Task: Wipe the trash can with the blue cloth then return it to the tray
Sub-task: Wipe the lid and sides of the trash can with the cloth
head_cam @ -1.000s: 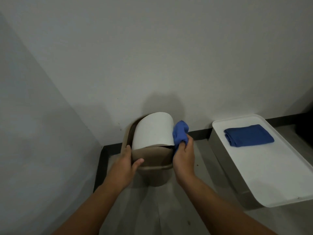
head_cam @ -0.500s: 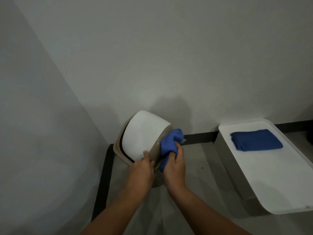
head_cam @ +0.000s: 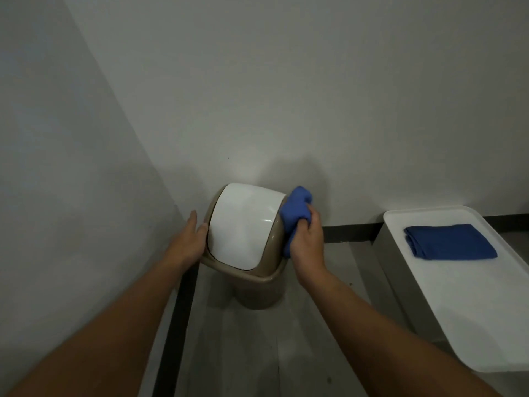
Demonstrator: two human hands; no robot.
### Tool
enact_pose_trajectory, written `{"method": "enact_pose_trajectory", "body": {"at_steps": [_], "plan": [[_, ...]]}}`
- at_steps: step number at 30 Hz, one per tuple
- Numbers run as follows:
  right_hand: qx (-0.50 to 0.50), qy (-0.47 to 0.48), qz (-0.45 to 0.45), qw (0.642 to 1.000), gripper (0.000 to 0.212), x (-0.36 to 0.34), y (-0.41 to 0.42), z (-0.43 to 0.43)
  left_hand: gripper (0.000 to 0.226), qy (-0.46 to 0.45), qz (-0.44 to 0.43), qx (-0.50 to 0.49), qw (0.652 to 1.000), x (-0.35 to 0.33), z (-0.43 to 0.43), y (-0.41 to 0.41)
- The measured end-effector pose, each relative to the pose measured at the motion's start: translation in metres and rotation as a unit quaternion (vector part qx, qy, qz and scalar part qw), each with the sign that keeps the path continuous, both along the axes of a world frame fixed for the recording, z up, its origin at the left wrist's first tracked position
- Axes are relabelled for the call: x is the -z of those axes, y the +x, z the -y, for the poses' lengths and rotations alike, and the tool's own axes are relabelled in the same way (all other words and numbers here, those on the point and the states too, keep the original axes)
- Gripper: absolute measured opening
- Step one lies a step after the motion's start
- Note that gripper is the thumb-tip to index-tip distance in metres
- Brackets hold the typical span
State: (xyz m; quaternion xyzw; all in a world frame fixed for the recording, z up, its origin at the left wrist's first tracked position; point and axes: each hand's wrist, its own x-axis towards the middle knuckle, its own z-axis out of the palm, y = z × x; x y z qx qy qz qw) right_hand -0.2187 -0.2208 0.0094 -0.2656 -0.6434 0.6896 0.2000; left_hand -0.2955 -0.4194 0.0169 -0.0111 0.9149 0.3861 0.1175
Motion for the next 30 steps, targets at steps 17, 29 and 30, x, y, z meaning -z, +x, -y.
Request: {"method": "enact_pose_trajectory", "body": {"at_steps": [17, 29, 30], "plan": [[0.014, 0.047, -0.009, 0.999, 0.036, 0.039, 0.037, 0.035, 0.037, 0.08, -0.03, -0.1, 0.991, 0.036, 0.0, 0.025], [-0.056, 0.049, -0.028, 0.997, 0.034, 0.038, 0.02, 0.019, 0.04, 0.261, 0.04, -0.188, 0.946, 0.059, 0.0, 0.03], [-0.051, 0.051, -0.026, 0.997, 0.034, 0.037, 0.022, 0.023, 0.039, 0.266, 0.038, -0.206, 0.941, 0.058, -0.003, 0.03]]}}
